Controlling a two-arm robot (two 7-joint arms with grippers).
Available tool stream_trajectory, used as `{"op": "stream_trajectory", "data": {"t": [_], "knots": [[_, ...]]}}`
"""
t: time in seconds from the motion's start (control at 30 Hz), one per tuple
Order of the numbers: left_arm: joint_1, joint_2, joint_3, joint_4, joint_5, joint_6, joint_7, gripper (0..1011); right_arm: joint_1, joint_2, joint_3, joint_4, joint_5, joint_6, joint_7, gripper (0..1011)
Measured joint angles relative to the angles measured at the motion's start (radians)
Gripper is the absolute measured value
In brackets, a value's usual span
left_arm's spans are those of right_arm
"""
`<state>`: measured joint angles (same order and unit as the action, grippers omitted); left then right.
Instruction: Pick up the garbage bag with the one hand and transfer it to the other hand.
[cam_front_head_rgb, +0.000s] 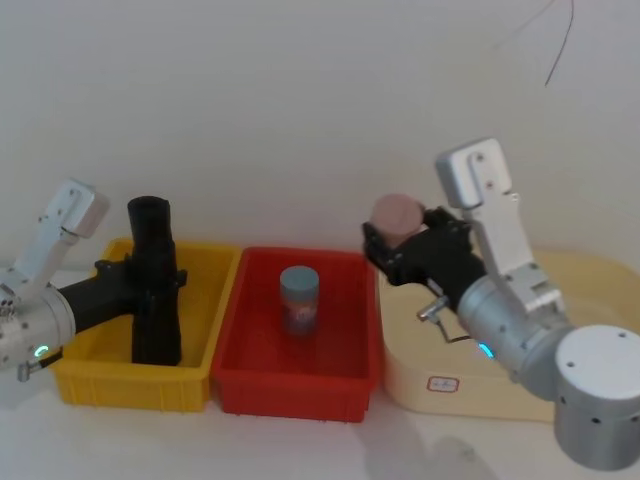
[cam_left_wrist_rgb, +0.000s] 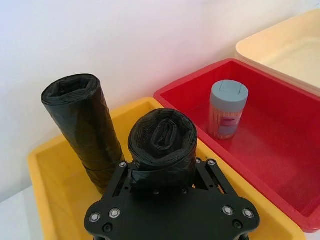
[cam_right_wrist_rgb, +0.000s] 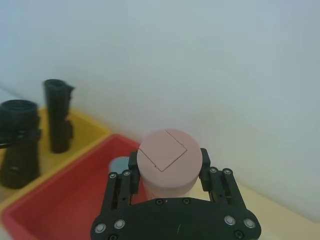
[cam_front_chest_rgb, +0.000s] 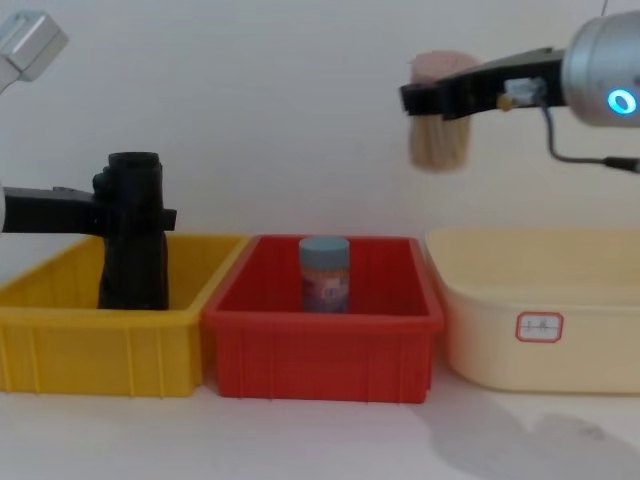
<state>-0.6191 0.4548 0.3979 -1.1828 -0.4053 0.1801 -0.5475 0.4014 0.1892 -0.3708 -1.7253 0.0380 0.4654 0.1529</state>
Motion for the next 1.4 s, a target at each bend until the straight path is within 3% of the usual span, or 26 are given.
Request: {"op": "stream_trajectory", "data": {"t": [0.3, 0.5, 0.83, 1.17, 1.4], "knots": [[0.000, 0.000, 0.000, 0.000, 0.000, 0.000, 0.000, 371, -0.043, 0.031, 0.037, -0.061, -0.064, 0.007, -0.076, 651], [0.000, 0.000, 0.000, 0.000, 0.000, 0.000, 0.000, 371, -0.056, 0.045, 0.060, -0.057, -0.095, 0.012, -0.113, 650], [0.000, 0.000, 0.000, 0.000, 0.000, 0.000, 0.000, 371, -0.039, 0.052, 0.109, 0.040, -0.112, 0.036, -0.135, 650], [0.000, 0.000, 0.000, 0.000, 0.000, 0.000, 0.000, 371, 0.014, 0.040, 0.147, 0.182, -0.080, 0.072, -0.095, 655], [0.000, 0.000, 0.000, 0.000, 0.000, 0.000, 0.000, 371, 0.054, 0.030, 0.168, 0.279, -0.057, 0.083, -0.063, 845]]}}
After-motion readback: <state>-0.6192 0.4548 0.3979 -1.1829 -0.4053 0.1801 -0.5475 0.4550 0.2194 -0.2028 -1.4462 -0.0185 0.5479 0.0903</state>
